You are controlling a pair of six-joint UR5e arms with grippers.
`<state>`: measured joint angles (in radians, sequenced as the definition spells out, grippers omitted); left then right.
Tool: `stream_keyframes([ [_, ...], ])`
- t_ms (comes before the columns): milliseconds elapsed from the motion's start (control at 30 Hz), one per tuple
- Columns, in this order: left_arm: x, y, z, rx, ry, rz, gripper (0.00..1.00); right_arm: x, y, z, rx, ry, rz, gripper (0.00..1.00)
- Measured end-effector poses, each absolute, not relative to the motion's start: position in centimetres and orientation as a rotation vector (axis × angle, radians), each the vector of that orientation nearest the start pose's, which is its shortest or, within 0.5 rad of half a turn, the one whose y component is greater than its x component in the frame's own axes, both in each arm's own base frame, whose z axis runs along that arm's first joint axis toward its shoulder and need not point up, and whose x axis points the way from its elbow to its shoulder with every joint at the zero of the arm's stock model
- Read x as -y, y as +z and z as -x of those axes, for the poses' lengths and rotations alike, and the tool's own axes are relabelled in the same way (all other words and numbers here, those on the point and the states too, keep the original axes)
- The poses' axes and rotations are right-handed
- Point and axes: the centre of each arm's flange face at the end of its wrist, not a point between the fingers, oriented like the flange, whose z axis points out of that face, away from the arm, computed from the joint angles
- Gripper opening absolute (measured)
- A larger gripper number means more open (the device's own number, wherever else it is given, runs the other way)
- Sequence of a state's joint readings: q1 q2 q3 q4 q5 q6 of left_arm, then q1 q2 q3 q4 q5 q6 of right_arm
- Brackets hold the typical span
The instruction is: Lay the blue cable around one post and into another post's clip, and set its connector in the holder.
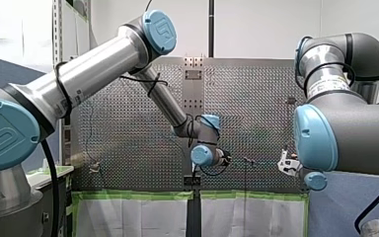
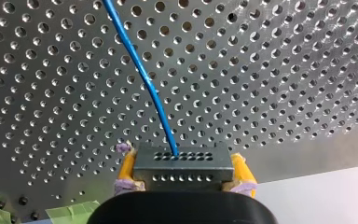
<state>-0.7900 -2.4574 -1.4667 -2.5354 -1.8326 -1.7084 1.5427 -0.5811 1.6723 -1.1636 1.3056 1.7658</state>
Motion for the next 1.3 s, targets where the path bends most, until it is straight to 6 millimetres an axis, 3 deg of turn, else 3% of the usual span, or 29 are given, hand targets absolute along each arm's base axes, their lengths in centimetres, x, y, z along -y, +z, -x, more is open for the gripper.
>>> stream_keyframes([
  [667, 52.2, 10.3, -40.4, -1.601, -0.502, -0.256, 0.98, 64.4, -4.4, -14.3, 1.191, 1.566, -1.248, 0.36],
  [1300, 47.5, 14.8, -36.6, -1.601, -0.497, -0.242, 0.98, 64.2, -4.6, -14.8, 1.186, 1.577, -1.256, 0.36],
])
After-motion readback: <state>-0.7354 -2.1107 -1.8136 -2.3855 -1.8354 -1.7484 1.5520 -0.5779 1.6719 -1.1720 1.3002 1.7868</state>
